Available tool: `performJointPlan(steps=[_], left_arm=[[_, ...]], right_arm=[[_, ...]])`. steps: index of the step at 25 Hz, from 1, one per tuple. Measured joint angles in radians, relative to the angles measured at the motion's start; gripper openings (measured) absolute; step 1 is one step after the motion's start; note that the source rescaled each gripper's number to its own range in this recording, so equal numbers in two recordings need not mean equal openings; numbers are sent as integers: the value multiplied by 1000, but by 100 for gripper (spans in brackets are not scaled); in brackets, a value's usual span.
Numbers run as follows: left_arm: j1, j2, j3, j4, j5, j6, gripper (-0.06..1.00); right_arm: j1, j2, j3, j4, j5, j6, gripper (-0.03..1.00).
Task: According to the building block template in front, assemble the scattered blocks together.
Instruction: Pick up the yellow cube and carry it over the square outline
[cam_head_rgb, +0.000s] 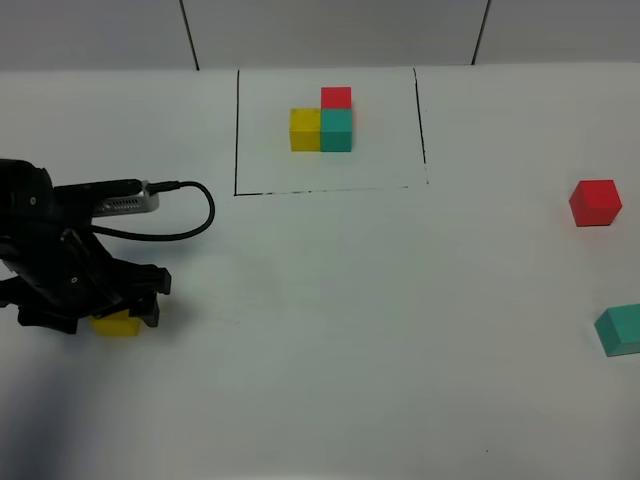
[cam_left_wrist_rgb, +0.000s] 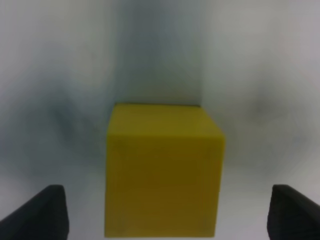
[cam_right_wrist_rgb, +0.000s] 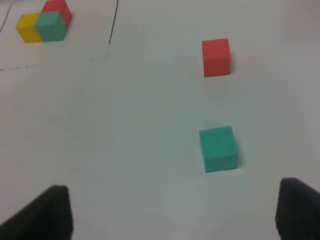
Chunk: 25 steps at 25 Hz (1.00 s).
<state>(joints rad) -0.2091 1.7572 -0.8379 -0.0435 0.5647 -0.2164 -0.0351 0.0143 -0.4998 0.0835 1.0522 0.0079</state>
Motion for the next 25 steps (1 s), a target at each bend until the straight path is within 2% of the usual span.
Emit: performJointPlan(steps=[4,6,8,9,11,12,13,16,19,25], left_arm=[[0,30,0,0,-15,-11,82],[0,35,0,3,-22,-20,72],[0,39,0,12,-26,-22,56],[0,40,0,14,-29,-23,45],[0,42,0,16,-28,-24,21],[0,42,0,18,-28,-24,5],[0,42,0,20,-28,-24,0],[0,42,0,20,-28,-20,0],[0,42,-8,20,-24,46,0],[0,57,-99,13,33,352,0]], right_arm=[[0,0,0,0,0,0,67],[0,0,0,0,0,0,67],[0,0,0,0,0,0,67],[0,0,0,0,0,0,67],[0,0,0,0,0,0,67],[0,0,0,0,0,0,67],[0,0,0,0,0,0,67],[0,0,0,3,0,0,67],[0,0,0,4,0,0,67],[0,0,0,16,0,0,67]])
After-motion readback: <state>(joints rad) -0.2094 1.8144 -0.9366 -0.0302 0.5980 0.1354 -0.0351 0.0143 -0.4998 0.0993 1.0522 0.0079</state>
